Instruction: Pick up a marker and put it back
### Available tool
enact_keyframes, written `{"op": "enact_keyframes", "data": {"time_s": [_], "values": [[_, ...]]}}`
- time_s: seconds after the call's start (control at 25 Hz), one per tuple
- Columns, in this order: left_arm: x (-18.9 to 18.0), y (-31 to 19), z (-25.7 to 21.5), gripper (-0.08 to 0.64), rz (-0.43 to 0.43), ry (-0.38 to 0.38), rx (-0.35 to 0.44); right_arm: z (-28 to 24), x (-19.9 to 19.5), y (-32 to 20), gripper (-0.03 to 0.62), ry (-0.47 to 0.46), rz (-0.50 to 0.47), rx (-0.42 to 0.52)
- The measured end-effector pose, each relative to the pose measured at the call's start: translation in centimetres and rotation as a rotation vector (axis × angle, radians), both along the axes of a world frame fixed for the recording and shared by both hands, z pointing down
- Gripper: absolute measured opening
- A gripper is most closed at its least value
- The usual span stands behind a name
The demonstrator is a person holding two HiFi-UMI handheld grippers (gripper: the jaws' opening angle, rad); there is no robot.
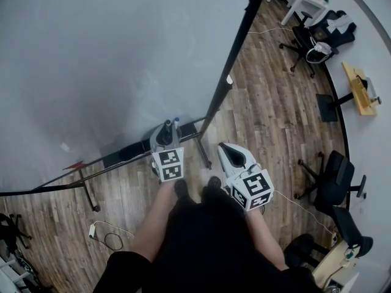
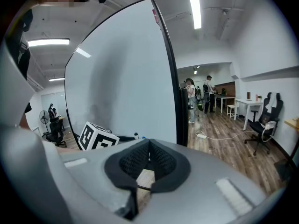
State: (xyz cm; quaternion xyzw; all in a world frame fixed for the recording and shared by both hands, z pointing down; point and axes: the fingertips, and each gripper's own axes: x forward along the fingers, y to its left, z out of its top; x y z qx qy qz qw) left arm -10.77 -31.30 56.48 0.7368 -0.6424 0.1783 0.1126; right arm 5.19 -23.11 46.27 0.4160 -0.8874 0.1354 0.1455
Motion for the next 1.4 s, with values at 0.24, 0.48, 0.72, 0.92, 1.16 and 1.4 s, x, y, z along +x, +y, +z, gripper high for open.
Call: {"op": "enact_keyframes", "data": {"time_s": [0.24, 0.48, 0.72, 0.92, 1.16, 1.4], "values": [[-0.4, 0.6, -0.6, 0.072, 0.034, 0.014, 0.024, -0.3, -0.7, 0.5, 0.003, 0.003, 0.022, 0.0], [-1.0, 1.2, -1.5, 0.072, 0.07, 0.032, 0.054, 0.3, -2.1, 1.8, 0.003, -0.023, 0.038, -0.023], [-1.6, 2.3, -4.2, 0.072, 0.102, 0.057, 0.104, 0.1, -3.1, 2.9, 0.003, -0.047, 0.058, -0.018], [-2.1, 3.3, -5.8, 0.072, 0.117, 0.062, 0.144, 0.4, -4.0, 3.8, 0.003, -0.073, 0.067, -0.023], [-2.0, 4.8, -6.9, 0.072, 0.107, 0.068, 0.161, -0.2, -3.4, 4.8, 0.003, -0.093, 0.057, -0.012], [-1.1, 6.5, -8.3, 0.072, 0.108, 0.072, 0.208, -1.3, -2.3, 6.3, 0.003, -0.115, 0.041, -0.006]]}}
